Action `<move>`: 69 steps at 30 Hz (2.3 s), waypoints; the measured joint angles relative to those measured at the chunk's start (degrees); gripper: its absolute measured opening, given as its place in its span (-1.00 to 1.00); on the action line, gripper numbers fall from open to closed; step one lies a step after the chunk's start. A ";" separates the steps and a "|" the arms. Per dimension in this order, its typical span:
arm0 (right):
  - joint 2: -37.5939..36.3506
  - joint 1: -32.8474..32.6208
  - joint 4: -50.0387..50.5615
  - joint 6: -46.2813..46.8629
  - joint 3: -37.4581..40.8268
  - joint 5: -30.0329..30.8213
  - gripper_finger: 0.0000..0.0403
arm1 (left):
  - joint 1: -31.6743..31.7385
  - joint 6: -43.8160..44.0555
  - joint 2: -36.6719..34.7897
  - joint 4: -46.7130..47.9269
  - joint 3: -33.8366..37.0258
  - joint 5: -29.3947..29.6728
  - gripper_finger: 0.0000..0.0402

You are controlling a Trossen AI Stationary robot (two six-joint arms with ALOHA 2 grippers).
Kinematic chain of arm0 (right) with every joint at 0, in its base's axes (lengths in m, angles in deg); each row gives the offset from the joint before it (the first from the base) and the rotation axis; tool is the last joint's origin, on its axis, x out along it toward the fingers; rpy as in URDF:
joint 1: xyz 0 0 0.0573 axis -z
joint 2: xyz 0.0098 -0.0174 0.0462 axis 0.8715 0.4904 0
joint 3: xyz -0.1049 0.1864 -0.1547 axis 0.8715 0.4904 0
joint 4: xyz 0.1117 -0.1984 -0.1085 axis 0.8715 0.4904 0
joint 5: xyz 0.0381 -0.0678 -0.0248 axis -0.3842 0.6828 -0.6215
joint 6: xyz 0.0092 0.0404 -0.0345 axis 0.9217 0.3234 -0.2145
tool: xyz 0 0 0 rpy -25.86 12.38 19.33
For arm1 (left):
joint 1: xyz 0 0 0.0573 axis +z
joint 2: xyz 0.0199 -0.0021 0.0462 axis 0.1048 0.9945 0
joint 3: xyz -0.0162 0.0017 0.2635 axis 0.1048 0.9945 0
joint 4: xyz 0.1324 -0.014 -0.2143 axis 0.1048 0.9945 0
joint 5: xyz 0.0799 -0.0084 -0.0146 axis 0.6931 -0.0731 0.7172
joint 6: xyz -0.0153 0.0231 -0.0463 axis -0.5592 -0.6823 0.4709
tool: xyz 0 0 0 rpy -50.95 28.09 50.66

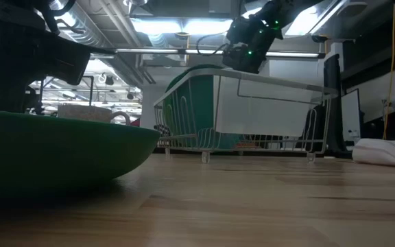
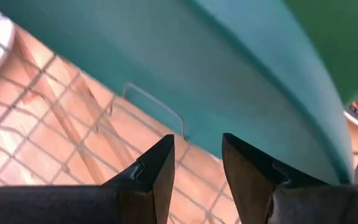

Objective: Sort dishes
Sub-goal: Put the blue plate into the dish rack, then put the purple plate into the dish rack

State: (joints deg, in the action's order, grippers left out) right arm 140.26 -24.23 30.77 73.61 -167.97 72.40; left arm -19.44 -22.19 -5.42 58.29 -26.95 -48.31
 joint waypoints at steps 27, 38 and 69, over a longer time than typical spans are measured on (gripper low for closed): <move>-0.04 0.00 13.29 3.74 -4.18 0.01 -0.31 | -0.01 0.15 0.00 -0.01 0.00 -0.02 -0.14; -0.09 -0.19 31.14 2.44 -15.26 4.61 -0.31 | -0.01 0.15 0.00 0.01 0.00 -0.01 -0.14; -0.09 -20.53 36.43 -0.73 -16.31 2.81 -0.31 | -0.06 -5.69 2.97 -1.17 -2.73 1.46 -0.98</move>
State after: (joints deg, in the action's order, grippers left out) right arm 140.17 -44.76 67.20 72.88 -184.27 75.22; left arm -19.50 -27.87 -2.45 57.12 -29.69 -46.85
